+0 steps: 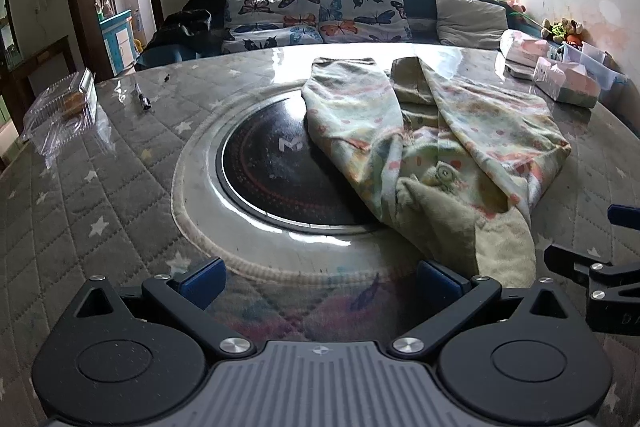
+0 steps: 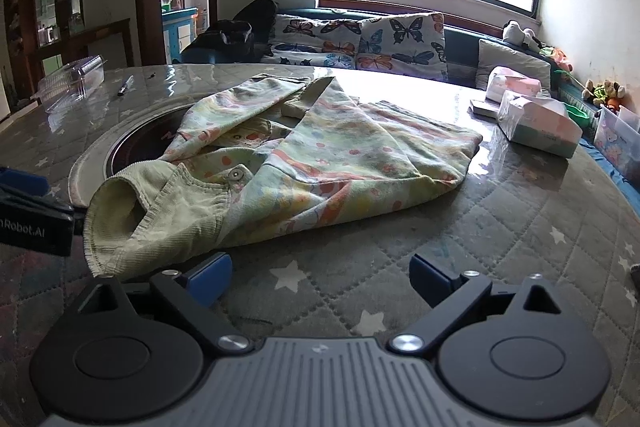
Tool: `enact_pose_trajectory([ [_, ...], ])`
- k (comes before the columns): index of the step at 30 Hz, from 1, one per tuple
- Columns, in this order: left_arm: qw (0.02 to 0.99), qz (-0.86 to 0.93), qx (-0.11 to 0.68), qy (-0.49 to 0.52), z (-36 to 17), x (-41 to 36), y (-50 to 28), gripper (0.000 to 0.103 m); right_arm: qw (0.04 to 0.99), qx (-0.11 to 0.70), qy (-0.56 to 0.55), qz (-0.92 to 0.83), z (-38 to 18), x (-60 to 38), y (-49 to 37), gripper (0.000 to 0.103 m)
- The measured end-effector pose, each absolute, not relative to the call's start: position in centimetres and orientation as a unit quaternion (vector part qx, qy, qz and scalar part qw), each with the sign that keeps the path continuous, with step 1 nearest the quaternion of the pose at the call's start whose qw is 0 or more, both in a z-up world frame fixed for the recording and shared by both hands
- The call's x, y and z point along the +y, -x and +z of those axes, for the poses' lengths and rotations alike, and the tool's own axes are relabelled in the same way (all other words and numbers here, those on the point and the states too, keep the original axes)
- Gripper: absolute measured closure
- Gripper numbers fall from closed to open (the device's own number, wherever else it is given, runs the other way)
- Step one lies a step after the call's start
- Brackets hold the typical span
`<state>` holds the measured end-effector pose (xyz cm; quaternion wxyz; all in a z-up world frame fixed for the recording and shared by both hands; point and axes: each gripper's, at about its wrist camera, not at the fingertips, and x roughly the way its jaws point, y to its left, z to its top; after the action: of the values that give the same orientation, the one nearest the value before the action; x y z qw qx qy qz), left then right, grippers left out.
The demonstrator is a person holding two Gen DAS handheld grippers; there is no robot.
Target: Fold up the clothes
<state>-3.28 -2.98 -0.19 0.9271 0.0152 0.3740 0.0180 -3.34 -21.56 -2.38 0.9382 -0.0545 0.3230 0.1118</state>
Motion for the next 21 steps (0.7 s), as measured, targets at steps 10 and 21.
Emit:
enact_pose_trajectory([
  [10,0.938,0.007,0.346,-0.013,1.9,-2.1,0.7,0.000,0.932,0.339,0.030,0.128,-0.8,-22.6,-0.6,0.025],
  [21,0.938,-0.047,0.340,-0.042,2.2,-4.0,-5.1,0.012,0.927,0.348,0.041,0.135,0.6,-21.9,-10.2,0.043],
])
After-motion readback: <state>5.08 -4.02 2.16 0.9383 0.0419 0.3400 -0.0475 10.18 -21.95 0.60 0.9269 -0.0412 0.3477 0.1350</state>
